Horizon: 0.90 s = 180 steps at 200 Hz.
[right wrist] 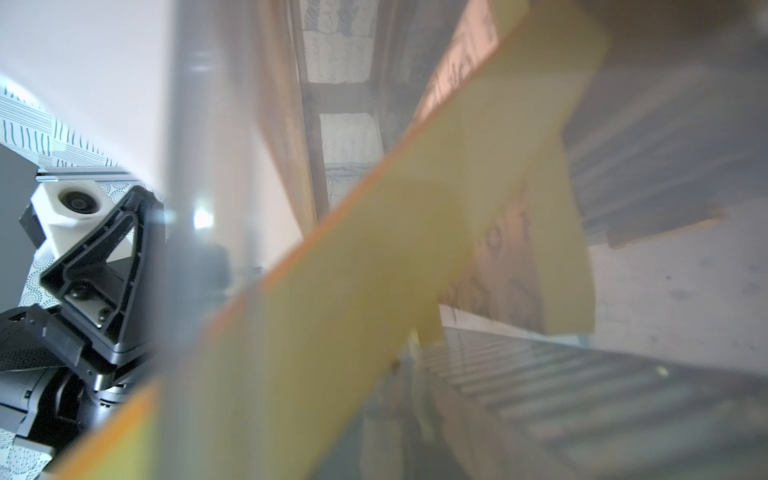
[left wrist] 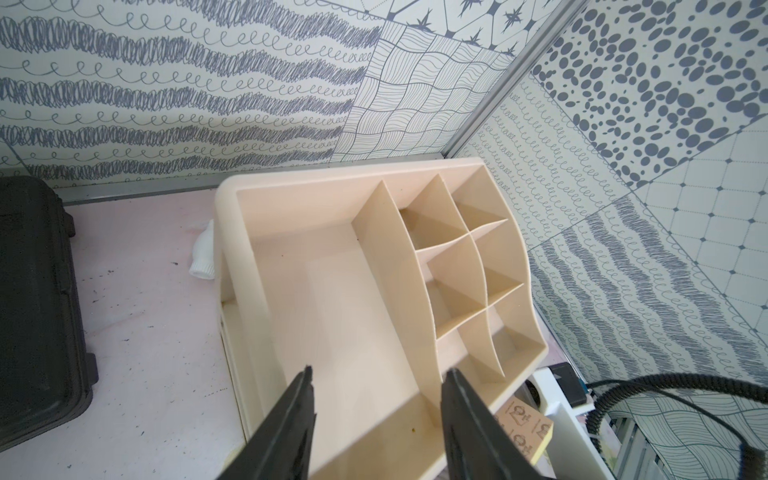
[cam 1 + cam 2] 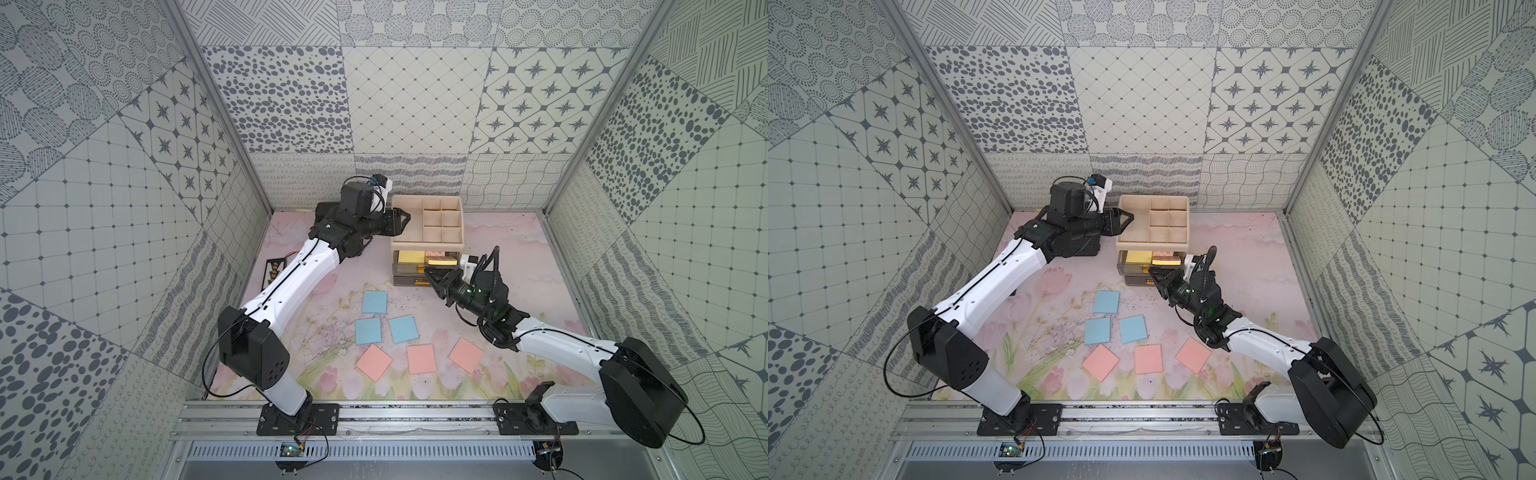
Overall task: Please put the sticky notes in the drawer by color
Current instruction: Close the drawer in the storage box.
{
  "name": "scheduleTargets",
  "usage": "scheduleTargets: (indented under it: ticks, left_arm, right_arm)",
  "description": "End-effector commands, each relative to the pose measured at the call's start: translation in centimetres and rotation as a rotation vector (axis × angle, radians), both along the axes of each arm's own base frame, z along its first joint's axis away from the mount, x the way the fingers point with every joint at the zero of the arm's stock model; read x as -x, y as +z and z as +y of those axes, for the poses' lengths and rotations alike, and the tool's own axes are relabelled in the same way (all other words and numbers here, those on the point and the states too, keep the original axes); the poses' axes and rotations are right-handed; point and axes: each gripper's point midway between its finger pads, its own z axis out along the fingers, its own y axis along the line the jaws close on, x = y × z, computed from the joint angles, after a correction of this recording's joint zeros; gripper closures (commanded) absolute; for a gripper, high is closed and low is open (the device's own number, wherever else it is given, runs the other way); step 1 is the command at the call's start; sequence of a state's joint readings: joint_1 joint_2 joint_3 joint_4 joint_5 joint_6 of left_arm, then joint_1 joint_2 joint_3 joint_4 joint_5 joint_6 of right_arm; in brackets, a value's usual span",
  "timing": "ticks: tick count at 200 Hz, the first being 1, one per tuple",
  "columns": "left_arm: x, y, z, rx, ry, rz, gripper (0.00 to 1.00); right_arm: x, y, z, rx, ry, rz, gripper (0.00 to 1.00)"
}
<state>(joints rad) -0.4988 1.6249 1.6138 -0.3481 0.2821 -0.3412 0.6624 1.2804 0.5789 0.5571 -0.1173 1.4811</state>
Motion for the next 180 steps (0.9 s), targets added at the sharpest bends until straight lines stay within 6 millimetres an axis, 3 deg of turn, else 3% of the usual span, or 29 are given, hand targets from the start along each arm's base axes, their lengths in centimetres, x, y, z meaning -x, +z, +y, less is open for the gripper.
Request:
scheduleTargets:
  ticks: [1,48,76,131,180]
  left_arm:
    - [-0.1,1.4,-0.9,0.029,-0.036,-0.031,0.47]
    - [1.0,2.6,-3.0,-0.001,-0.148,-0.035,0.47]
    - [0.8,1.8,-4.5,-0.024,-0.210,0.022,0.47]
    - [-2.0,-1.4,-7.2,-0.079,-0.233,0.105,0.50]
    - [-2.7,-3.7,-8.1,-0.231,-0.195,0.106,0.50]
  right_arm:
    - [0.2,-2.8,-1.5,0.137,-0.069,0.020,0.99]
    - [-0.4,-2.6,-0.1,0.133,-0.035,0.007,0.99]
    - [-0.5,-2.8,0.8,0.120,0.002,0.024,0.98]
    - [-0.3,-2.8,1.5,0.118,0.047,0.042,0.98]
    - [-0.1,-2.7,1.8,0.122,0.071,0.046,0.98]
